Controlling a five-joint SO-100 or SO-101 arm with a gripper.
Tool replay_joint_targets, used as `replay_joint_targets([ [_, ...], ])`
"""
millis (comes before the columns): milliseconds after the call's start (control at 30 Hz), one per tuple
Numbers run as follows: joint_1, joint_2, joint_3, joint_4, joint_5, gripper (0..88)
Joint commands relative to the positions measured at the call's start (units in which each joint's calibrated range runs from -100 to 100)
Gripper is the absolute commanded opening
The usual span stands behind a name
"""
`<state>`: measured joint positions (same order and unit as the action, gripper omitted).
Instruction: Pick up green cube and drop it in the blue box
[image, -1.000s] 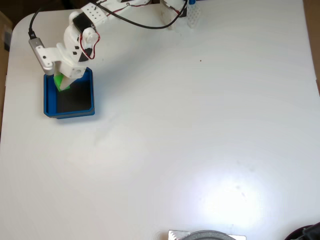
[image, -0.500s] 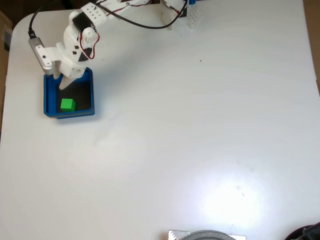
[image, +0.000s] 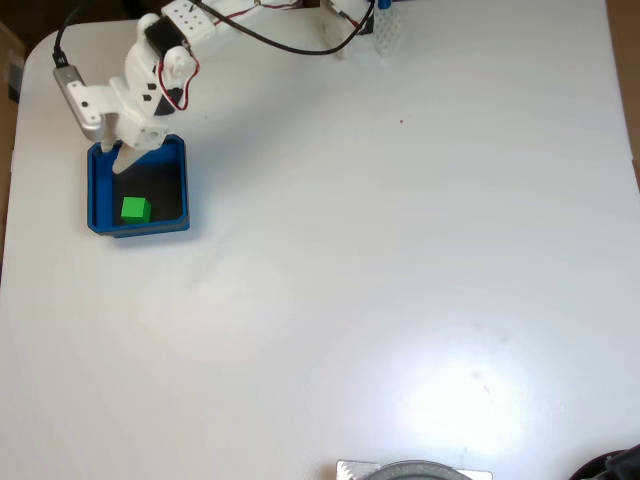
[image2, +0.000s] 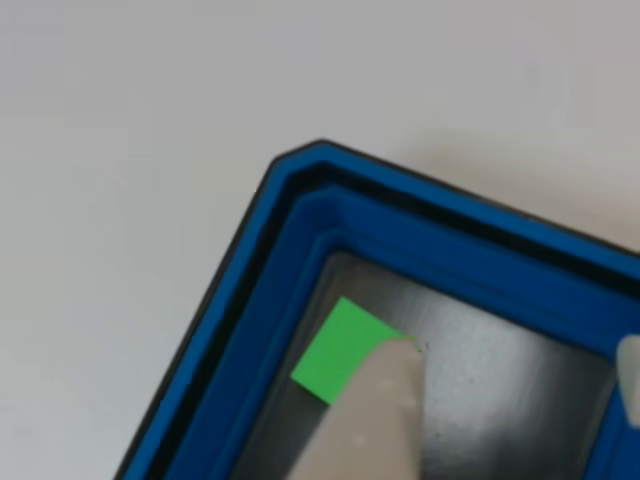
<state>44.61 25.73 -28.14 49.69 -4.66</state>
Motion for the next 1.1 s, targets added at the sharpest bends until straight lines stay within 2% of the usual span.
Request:
replay_joint_targets([
  [0, 1.03, -8.92, -2.11, -0.89, 0.15, 14.8],
  [333, 1.49, -17.70, 4.62, -0.89, 0.20, 14.8],
  [1067, 0.73, -60.10, 54.09, -0.97, 0.20, 14.8],
])
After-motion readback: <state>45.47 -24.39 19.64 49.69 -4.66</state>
